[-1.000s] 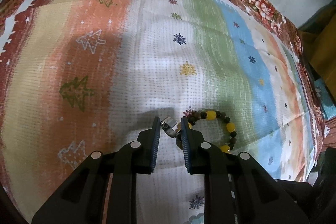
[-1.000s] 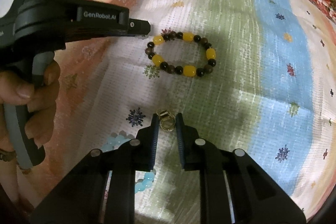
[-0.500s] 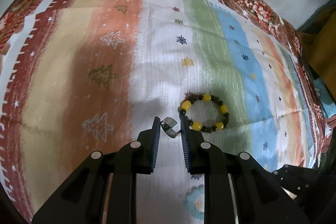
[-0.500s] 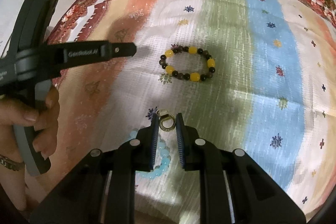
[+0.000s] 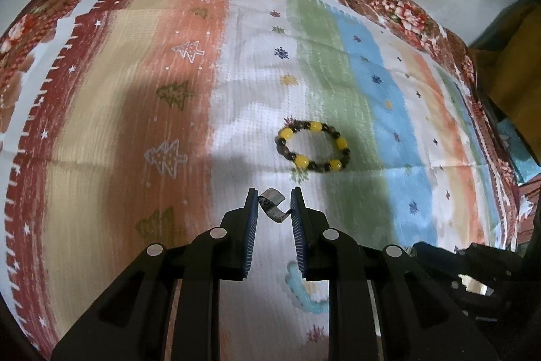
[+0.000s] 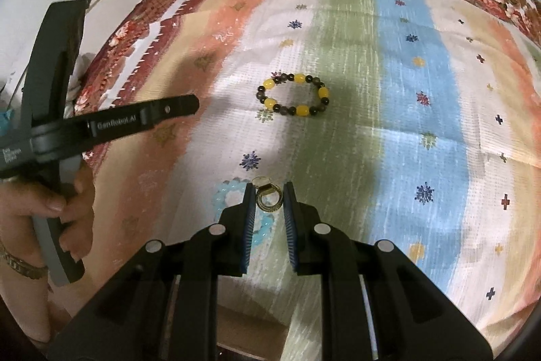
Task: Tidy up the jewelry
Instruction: 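Carry both charms over the tin and open both tools to drop them in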
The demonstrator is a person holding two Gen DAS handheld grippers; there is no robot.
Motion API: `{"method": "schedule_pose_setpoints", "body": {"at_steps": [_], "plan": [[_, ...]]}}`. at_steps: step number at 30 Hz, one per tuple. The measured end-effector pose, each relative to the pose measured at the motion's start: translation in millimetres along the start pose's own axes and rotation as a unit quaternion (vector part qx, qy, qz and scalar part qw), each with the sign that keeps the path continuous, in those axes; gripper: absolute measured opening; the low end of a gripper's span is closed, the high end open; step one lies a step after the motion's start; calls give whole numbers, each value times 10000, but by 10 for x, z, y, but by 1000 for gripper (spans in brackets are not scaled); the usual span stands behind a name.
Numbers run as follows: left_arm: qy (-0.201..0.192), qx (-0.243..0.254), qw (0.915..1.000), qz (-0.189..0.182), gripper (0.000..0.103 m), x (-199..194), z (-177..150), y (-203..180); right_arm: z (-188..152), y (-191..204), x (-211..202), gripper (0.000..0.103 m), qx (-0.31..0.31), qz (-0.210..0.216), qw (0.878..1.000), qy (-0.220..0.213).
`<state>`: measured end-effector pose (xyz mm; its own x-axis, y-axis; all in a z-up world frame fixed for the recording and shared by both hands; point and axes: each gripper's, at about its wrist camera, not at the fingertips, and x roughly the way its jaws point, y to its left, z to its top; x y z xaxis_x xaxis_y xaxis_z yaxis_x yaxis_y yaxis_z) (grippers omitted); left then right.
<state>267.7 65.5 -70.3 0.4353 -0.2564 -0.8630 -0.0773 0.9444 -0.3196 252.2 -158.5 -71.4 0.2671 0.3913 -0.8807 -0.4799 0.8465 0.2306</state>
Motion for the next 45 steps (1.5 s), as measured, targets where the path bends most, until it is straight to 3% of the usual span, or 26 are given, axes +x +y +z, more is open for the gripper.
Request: {"method": "schedule_pose_setpoints", "body": {"at_steps": [17,35,45], "plan": [[-279,370,9974,-548,19,-608,-561,-335,-395,94,-370,18,53,266,9995,-188],[-321,760,9916,-996,19,-984,-1240,-513,-749,251,-647,18,-11,542,9980,-333],[-351,890,9910,-933,19,-1046,-1475,-556,-964,282,-693,18,4,532,9981,-302]]}}
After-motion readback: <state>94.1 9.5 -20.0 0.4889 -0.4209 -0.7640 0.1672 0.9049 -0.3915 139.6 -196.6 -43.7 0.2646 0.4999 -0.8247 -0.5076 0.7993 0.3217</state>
